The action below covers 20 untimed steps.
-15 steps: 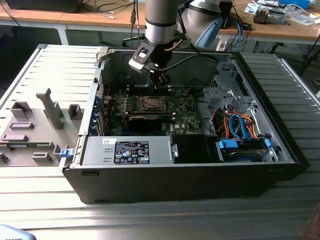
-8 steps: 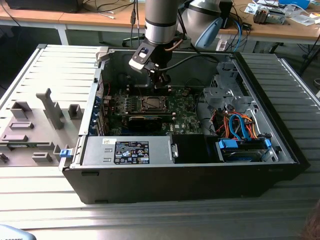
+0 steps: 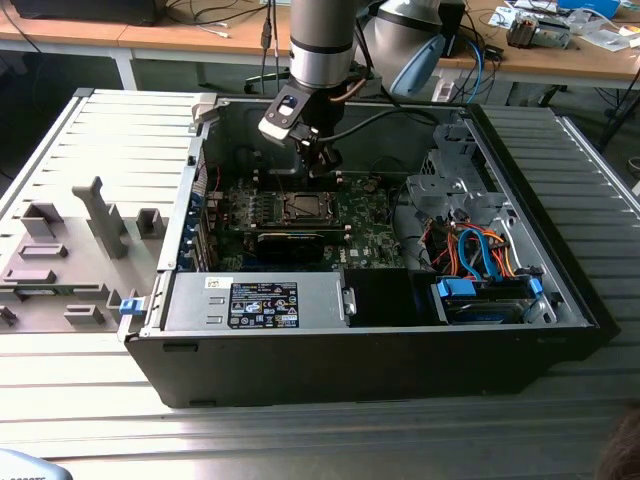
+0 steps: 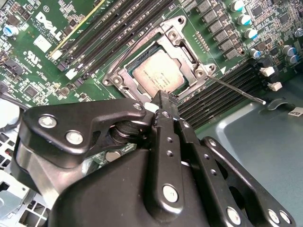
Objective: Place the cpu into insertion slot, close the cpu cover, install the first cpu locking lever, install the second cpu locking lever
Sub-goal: 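Install the first cpu locking lever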
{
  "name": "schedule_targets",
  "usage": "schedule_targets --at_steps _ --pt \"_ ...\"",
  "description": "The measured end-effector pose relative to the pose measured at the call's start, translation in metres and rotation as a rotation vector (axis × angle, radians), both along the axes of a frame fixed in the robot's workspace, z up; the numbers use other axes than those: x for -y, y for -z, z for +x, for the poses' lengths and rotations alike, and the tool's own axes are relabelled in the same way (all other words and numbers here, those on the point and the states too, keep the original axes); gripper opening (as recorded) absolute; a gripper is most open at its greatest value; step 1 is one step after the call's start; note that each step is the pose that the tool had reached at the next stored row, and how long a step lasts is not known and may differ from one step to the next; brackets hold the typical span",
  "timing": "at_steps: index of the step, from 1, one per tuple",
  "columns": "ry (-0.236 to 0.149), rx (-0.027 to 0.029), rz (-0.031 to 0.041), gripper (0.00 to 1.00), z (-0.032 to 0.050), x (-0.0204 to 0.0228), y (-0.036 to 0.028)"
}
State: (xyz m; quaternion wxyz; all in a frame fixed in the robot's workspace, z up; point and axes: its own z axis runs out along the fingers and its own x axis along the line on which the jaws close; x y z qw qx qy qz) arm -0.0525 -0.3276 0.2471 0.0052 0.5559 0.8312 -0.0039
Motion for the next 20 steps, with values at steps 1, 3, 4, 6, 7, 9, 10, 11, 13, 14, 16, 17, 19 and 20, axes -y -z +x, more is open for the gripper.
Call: schedule_targets --at_steps 1,3,4,6,7,9,10,11,13,14,16,17,19,20 --pt "-0.001 0.0 0.0 0.11 0.0 0.0 0.0" --pt "-0.003 0.0 0.0001 0.11 0.0 0.0 0.0" --pt "-0.005 -0.0001 0.0001 0.11 0.0 0.0 0.0" --pt "-0.007 0.0 0.0001 0.11 0.0 0.0 0.0" --pt "-0.007 0.0 0.0002 0.11 0.0 0.0 0.0" --pt "-0.01 0.0 0.0003 0.11 0.0 0.0 0.0" --pt "-0.011 0.0 0.0004 0.11 0.0 0.0 0.0" --pt "-0.012 -0.0001 0.0004 0.11 0.0 0.0 0.0" --pt "-0.014 -0.0001 0.0006 0.11 0.0 0.0 0.0" --pt "-0.014 0.0 0.0006 0.11 0.0 0.0 0.0" --pt "-0.017 0.0 0.0006 0.11 0.0 0.0 0.0" --pt "-0.018 0.0 0.0006 0.11 0.0 0.0 0.0" --pt "-0.019 0.0 0.0006 0.11 0.0 0.0 0.0" --pt "-0.02 0.0 0.0006 0.11 0.0 0.0 0.0"
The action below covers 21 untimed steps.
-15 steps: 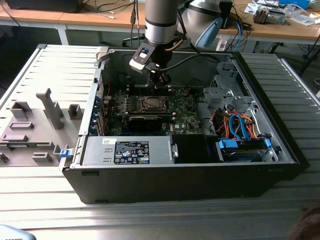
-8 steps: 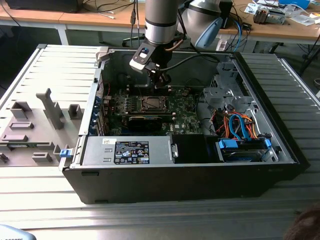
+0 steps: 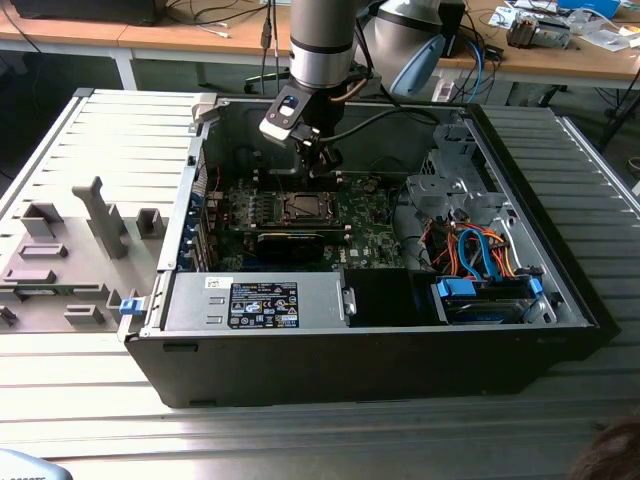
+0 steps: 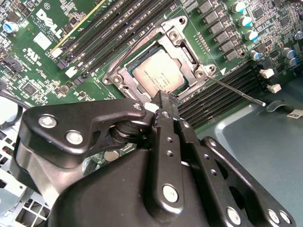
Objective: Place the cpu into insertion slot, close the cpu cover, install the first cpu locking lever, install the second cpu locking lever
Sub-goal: 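Install the first cpu locking lever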
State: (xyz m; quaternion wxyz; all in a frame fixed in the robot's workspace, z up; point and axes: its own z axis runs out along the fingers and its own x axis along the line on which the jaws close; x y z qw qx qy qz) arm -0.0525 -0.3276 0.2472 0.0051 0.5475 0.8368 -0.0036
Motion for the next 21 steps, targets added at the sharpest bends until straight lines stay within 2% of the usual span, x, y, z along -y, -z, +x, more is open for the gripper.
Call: schedule_targets --at_steps 21 --pt "-0.018 0.0001 0.0006 0.11 0.0 0.0 0.0"
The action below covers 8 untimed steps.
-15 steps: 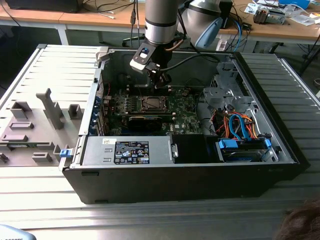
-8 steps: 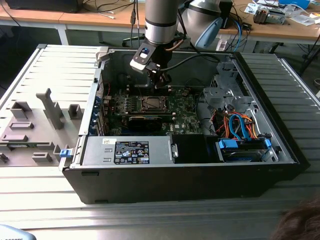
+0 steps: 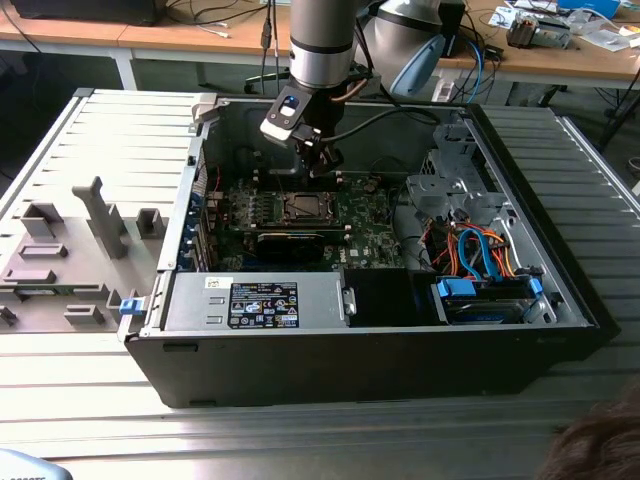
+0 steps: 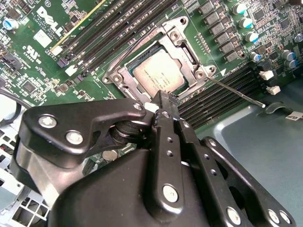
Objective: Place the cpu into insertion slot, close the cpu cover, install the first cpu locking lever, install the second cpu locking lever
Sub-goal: 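Install the first cpu locking lever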
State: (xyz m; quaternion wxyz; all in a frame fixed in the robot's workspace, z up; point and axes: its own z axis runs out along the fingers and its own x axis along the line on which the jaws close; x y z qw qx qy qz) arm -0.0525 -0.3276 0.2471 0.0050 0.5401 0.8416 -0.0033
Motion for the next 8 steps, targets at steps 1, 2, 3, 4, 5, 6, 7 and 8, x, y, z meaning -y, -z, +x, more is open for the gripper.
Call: schedule_targets --at_steps 1,2,3,4,5,6,7,8 --pt "-0.001 0.0 0.0 0.11 0.0 0.0 0.0" --pt "-0.001 0.0 0.0001 0.11 0.0 0.0 0.0" --pt "-0.002 0.0 0.0001 0.11 0.0 0.0 0.0" --pt "-0.003 0.0 0.0001 0.11 0.0 0.0 0.0" --pt "-0.003 0.0 0.0001 0.11 0.0 0.0 0.0" --pt "-0.004 0.0 0.0001 0.11 0.0 0.0 0.0" --pt "-0.005 0.0 0.0001 0.11 0.0 0.0 0.0" --pt "-0.005 -0.0001 0.0001 0.11 0.0 0.0 0.0"
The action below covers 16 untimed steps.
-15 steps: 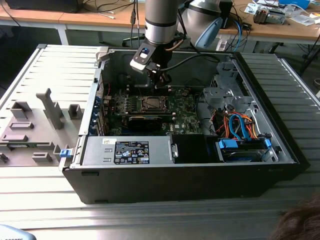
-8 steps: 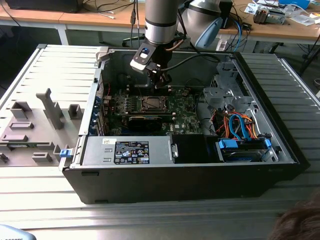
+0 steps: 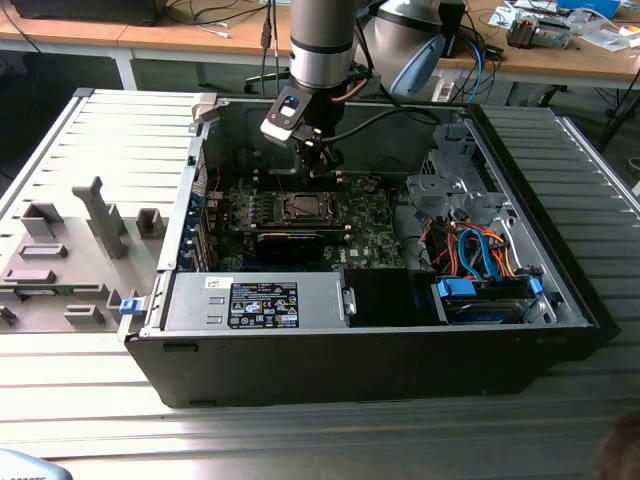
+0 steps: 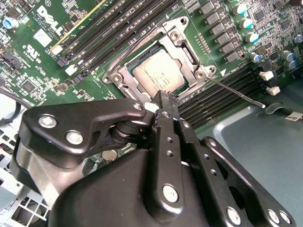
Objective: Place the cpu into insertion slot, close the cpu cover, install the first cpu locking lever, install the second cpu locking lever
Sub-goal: 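Install the first cpu locking lever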
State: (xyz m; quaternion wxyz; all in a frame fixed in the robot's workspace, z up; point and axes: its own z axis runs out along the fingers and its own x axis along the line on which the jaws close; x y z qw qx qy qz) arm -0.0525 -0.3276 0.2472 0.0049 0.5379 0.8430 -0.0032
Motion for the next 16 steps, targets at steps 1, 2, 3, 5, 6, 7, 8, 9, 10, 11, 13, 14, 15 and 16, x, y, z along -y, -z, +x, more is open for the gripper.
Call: schedule_targets --at_steps 1,2,3,5,6,7,8,9,10,11,13,14,15,16 --pt "-0.001 0.0 0.0 0.11 0.0 0.0 0.0" --pt "-0.001 0.0001 0.0001 0.11 0.0 0.0 0.0" --pt "-0.002 0.0 0.0 0.11 0.0 0.0 0.0" --pt "-0.004 0.0 0.0001 0.11 0.0 0.0 0.0" --pt "-0.005 0.0 0.0001 0.11 0.0 0.0 0.0" --pt "-0.005 0.0 0.0001 0.11 0.0 0.0 0.0" --pt "-0.006 0.0001 0.0001 0.11 0.0 0.0 0.0" --pt "-0.007 0.0 0.0 0.11 0.0 0.0 0.0" --pt "-0.007 0.0 0.0001 0.11 0.0 0.0 0.0" --pt "-0.008 0.0 0.0001 0.11 0.0 0.0 0.0" --pt "-0.01 0.0 0.0 0.11 0.0 0.0 0.0" --pt "-0.011 0.0 0.0 0.11 0.0 0.0 0.0" --pt "-0.011 0.0 0.0 0.11 0.0 0.0 0.0" --pt "-0.013 0.0 0.0 0.11 0.0 0.0 0.0"
